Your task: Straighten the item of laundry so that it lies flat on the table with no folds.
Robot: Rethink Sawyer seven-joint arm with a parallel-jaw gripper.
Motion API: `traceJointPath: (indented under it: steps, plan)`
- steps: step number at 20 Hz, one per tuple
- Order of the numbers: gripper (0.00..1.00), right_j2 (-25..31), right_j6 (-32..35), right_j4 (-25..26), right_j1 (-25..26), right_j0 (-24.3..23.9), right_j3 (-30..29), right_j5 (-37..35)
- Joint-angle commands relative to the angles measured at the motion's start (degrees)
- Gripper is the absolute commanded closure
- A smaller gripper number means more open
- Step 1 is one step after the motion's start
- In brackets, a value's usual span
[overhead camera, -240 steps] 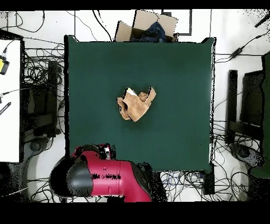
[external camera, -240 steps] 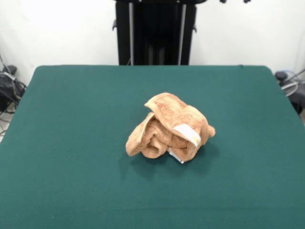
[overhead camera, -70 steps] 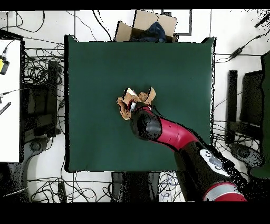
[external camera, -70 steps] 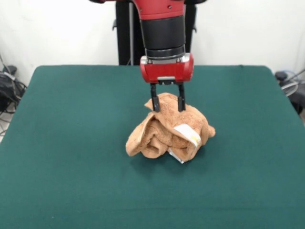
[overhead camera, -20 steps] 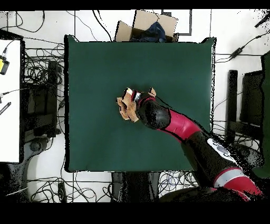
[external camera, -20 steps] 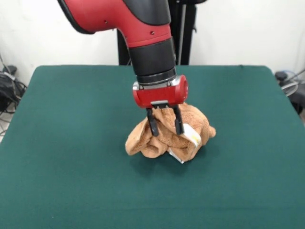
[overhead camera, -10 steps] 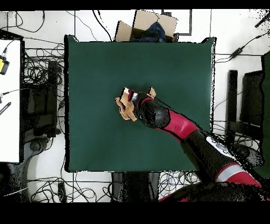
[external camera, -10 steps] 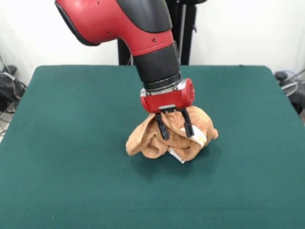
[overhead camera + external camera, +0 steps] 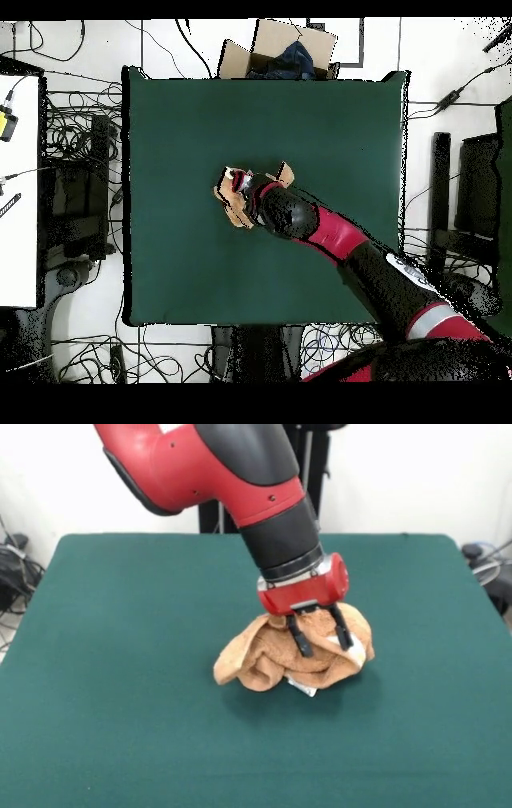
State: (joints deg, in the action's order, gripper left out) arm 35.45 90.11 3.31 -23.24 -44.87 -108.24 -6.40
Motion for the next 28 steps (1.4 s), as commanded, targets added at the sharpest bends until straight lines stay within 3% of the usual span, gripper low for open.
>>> traceJointPath:
  steps: [1,8,19,28]
  plan:
    - [0.00,5.85,2.24,2.16,2.52,-0.31,-1.27,-6.47]
    - [0.00,7.46,4.84,1.37,5.61,0.83,-1.65,-3.66]
    - [0.00,6.34,13.04,-0.15,4.51,6.35,-4.63,6.53]
    - [0.00,5.27,15.03,-2.25,5.24,9.72,-4.33,11.81]
